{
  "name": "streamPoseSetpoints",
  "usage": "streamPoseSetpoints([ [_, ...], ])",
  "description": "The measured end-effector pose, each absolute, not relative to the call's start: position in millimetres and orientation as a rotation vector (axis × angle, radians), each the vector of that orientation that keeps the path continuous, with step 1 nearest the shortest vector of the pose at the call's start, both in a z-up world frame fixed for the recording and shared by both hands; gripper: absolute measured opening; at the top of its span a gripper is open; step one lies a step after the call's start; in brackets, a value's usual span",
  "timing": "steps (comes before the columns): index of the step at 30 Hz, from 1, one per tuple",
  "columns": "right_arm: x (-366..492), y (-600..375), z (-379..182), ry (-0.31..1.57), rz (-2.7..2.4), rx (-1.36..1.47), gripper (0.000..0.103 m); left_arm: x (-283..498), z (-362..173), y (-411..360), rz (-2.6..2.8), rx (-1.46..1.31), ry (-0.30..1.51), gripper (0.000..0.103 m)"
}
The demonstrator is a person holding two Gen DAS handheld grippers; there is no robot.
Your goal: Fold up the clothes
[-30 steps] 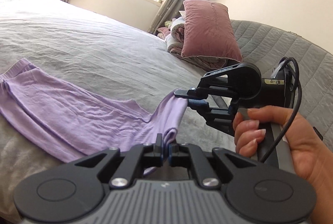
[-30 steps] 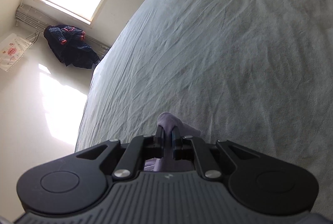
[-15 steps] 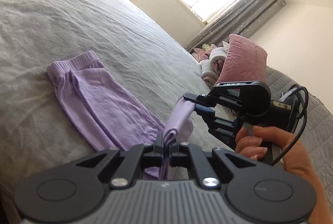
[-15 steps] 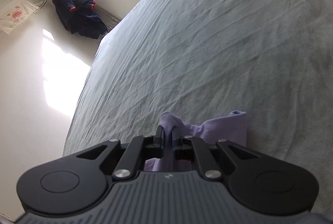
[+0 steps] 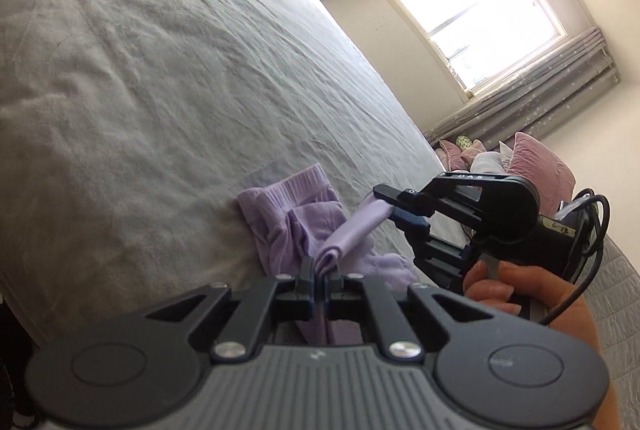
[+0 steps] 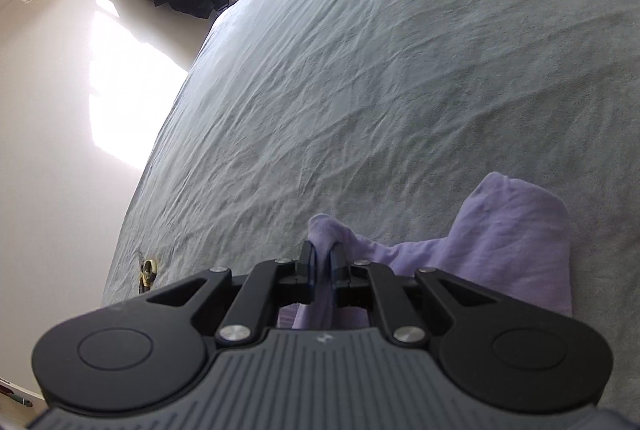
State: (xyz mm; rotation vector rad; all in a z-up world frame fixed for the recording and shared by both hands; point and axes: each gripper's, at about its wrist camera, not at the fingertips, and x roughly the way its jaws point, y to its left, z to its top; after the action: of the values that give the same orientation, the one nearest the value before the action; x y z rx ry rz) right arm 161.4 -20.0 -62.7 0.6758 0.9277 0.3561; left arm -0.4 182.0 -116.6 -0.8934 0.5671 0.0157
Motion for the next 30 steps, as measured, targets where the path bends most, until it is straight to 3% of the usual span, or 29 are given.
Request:
streamPoseSetpoints([
  [6,171,2,-76,0.962,0.372,0.662,0.008,3,-125,192,0.056,-0.899,0.588,0.004],
  [9,170,2,-80,0.959,0.396,0.688,0.015,10,-123,191,0.047,-0.852,0.620,0.005],
  [13,167,-13,-78,0.923,0.430,0.724,0.019,16,-111,192,0.054,-0.760,0.643,0.018],
  [16,161,-34,-72,0.861,0.429,0.711,0.038,18,-96,198,0.065,-0.674,0.637,0.028],
  [18,154,-50,-70,0.814,0.411,0.693,0.039,26,-87,200,0.054,-0.617,0.646,0.031],
  [23,133,-84,-72,0.720,0.350,0.655,0.039,54,-72,188,0.002,-0.475,0.673,0.028],
  [26,121,-88,-74,0.671,0.332,0.563,0.039,79,-71,172,-0.077,-0.362,0.671,0.014],
  [30,119,-75,-81,0.633,0.353,0.405,0.039,113,-83,151,-0.157,-0.176,0.641,0.009],
])
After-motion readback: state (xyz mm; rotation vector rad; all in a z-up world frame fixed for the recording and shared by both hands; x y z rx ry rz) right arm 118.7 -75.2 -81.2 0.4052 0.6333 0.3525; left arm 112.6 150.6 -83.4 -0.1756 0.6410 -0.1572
